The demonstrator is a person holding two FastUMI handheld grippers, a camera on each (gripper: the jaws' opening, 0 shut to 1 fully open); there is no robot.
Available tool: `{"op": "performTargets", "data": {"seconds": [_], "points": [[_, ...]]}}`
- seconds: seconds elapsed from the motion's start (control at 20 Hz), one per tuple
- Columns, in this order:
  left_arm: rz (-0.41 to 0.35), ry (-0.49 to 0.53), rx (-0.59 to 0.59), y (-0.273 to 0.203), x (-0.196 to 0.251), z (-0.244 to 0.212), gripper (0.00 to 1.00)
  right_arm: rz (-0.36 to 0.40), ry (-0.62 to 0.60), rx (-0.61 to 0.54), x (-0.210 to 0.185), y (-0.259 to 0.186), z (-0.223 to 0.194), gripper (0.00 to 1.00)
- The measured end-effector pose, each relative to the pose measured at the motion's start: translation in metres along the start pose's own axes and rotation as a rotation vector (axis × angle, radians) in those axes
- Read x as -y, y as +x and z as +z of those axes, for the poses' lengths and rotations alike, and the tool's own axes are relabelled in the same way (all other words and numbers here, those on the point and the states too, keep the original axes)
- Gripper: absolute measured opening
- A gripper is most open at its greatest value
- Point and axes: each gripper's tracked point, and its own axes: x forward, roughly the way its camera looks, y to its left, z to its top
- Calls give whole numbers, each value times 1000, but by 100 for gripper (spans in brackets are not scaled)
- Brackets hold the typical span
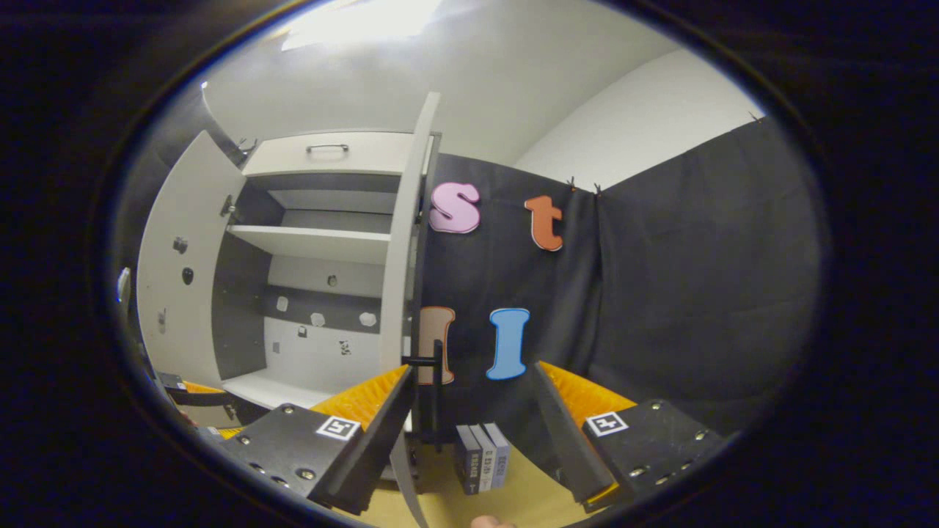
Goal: Grasp the bottle in the cabinet with the left hand and place it on the coaster, then close the right door with the right hand and the left door with the left hand.
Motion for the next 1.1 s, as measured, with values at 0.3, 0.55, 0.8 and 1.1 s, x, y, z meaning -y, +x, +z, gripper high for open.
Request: {"op": "performTargets", "data": {"seconds": [0.3,0.55,0.8,1.1], "points": [[128,-46,-6,-16,-32,6,97,51,11,-16,-3,16,-7,96],[236,-95,-43,-35,-63,-8,97,89,9,-46,-9,22,-18,96],[326,-117,-61,-53,-89,-15,97,132,6,-44,-18,21,-16,93],[392,-104,-47,-75,-104,-10,97,187,64,-71,-46,17,-19,95]]}}
